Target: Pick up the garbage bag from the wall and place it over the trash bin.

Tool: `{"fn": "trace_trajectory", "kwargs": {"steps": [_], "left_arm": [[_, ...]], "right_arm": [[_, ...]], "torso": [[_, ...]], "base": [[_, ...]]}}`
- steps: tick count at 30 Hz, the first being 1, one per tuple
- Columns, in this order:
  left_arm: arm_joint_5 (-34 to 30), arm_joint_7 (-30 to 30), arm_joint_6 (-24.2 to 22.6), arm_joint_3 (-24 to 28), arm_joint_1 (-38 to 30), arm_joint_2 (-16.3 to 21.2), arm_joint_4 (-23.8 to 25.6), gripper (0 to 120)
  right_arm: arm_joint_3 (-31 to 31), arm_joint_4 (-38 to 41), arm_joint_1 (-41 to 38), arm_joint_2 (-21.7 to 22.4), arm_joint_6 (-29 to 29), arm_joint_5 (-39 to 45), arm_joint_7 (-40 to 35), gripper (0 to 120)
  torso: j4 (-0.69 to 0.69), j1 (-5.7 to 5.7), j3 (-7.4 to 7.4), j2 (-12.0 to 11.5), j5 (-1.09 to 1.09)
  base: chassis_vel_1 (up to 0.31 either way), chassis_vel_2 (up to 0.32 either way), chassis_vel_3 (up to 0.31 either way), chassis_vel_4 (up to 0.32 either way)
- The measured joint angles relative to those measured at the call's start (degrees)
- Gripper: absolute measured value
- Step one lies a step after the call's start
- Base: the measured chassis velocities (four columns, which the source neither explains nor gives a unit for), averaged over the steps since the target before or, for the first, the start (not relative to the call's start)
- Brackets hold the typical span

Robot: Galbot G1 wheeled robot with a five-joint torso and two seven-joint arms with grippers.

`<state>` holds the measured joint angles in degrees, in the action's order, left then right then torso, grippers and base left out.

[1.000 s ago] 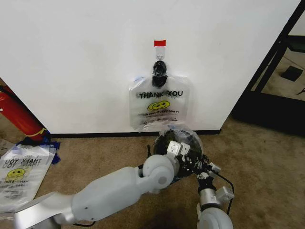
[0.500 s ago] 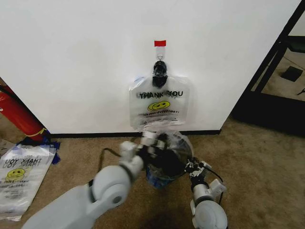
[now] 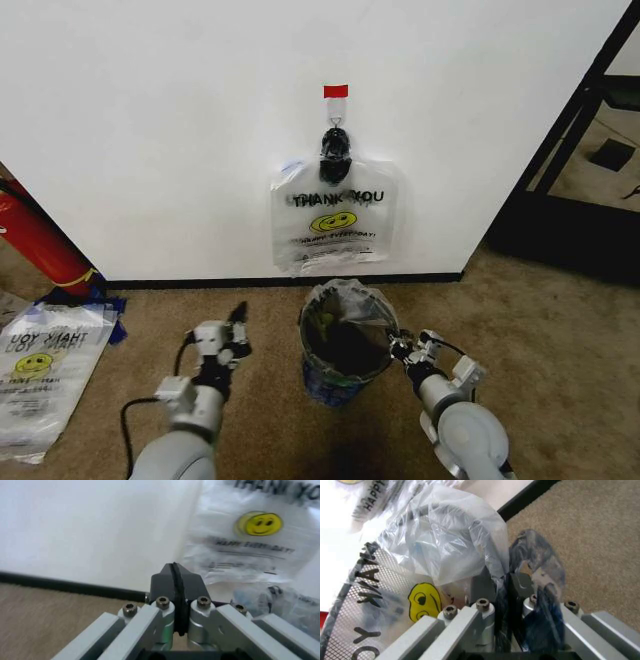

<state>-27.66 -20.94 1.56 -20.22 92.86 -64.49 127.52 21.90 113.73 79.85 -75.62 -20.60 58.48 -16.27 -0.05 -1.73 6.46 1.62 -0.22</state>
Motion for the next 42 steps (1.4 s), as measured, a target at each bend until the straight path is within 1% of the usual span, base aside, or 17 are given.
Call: {"fn": "trace_trajectory", "kwargs": {"steps": [4,9,10,12,13,15,17,18,21,22,24,26,30,32,39,40,42], "left_arm": [[-0.01,-0.19,0.35,-1.00,2.05,-2.53,0.27,0],[0.19,-0.45,0.21,-0.73,3.31,-5.42,0.77,21],[0.19,-0.45,0.21,-0.73,3.31,-5.42,0.77,21],[0.37,-0.57,0.11,-0.31,3.19,-6.03,0.56,31],[0.40,-0.61,0.08,-0.18,3.13,-6.15,0.45,33],[0.41,-0.76,-0.11,0.33,2.93,-6.45,0.24,41],[0.46,-0.83,-0.27,0.87,2.87,-6.61,0.08,49],[0.46,-0.83,-0.27,0.87,2.87,-6.61,0.08,49],[0.77,-0.87,-0.44,1.55,2.81,-6.70,-0.20,62],[0.79,-0.89,-0.47,1.65,2.79,-6.72,-0.23,66],[0.81,-0.96,-0.57,1.91,2.71,-6.73,-0.26,76],[0.81,-0.99,-0.61,1.98,2.70,-6.73,-0.26,79],[1.04,-1.03,-0.77,2.34,2.72,-6.75,-0.23,97],[1.15,-1.04,-0.81,2.43,2.73,-6.77,-0.23,98],[1.95,-1.12,-1.12,2.94,2.68,-6.94,-0.23,100],[1.95,-1.12,-1.12,2.94,2.68,-6.94,-0.23,100],[2.27,-1.13,-1.19,3.08,2.70,-6.95,-0.25,100]], "right_arm": [[-1.13,-1.90,-1.52,1.47,-1.02,-0.06,0.37,1],[-3.17,-4.10,-3.87,3.07,-1.60,-0.89,0.83,1],[-3.17,-4.10,-3.87,3.07,-1.60,-0.89,0.83,1],[-3.49,-4.14,-4.24,3.29,-1.85,-1.28,0.85,1],[-3.49,-4.10,-4.27,3.37,-1.95,-1.44,0.87,1],[-3.47,-3.99,-4.12,3.68,-2.12,-1.82,1.07,3],[-3.37,-3.96,-3.62,3.95,-2.07,-2.43,1.54,11],[-3.37,-3.96,-3.62,3.95,-2.07,-2.43,1.54,11],[-3.09,-3.89,-2.72,4.07,-1.50,-3.14,2.13,24],[-3.01,-3.84,-2.50,4.07,-1.32,-3.31,2.28,25],[-2.67,-3.52,-1.92,3.97,-0.90,-3.73,2.69,37],[-2.58,-3.42,-1.75,3.92,-0.76,-3.91,2.87,39],[-2.35,-3.16,-1.17,3.79,0.16,-5.35,3.78,59],[-2.30,-3.08,-1.02,3.78,0.38,-5.67,4.06,62],[-2.13,-3.01,0.02,4.03,1.99,-7.70,6.17,90],[-2.13,-3.01,0.02,4.03,1.99,-7.70,6.17,90],[-2.03,-3.20,0.12,4.09,2.23,-7.88,6.46,98]], "torso": [[-0.01,0.00,0.00,0.00,0.01],[-0.01,-0.01,0.00,0.00,0.00],[-0.01,-0.01,0.00,0.00,0.00],[-0.01,-0.01,0.00,0.00,0.00],[0.00,-0.01,0.00,0.00,0.00],[0.00,-0.01,0.01,0.00,0.01],[0.00,-0.01,0.01,0.00,0.01],[0.00,-0.01,0.01,0.00,0.01],[0.00,-0.01,0.01,-0.01,0.01],[0.00,-0.01,0.01,-0.01,0.01],[0.00,-0.01,0.01,-0.01,0.01],[0.00,-0.01,0.01,-0.01,0.01],[0.00,-0.01,0.01,-0.01,0.00],[0.00,-0.01,0.01,-0.01,0.00],[0.00,-0.01,0.01,-0.01,0.00],[0.00,-0.01,0.01,-0.01,0.00],[0.00,-0.01,0.01,-0.01,0.00]], "base": [[0.000,0.000,0.000,0.000],[0.000,0.000,0.000,0.000],[0.000,0.000,0.000,0.000],[0.000,0.000,0.000,0.000],[0.000,0.000,0.000,0.000],[0.000,0.000,0.000,0.000],[0.000,0.000,0.000,0.000],[0.000,0.000,0.000,0.000],[0.000,0.000,0.000,0.000],[0.000,0.000,0.000,0.000],[0.000,0.000,0.000,0.000],[0.000,0.000,0.000,0.000],[0.000,0.000,0.000,0.000],[0.000,0.000,0.000,0.000],[0.000,0.000,0.000,0.000],[0.000,0.000,0.000,0.000],[0.000,0.000,0.000,0.000]]}}
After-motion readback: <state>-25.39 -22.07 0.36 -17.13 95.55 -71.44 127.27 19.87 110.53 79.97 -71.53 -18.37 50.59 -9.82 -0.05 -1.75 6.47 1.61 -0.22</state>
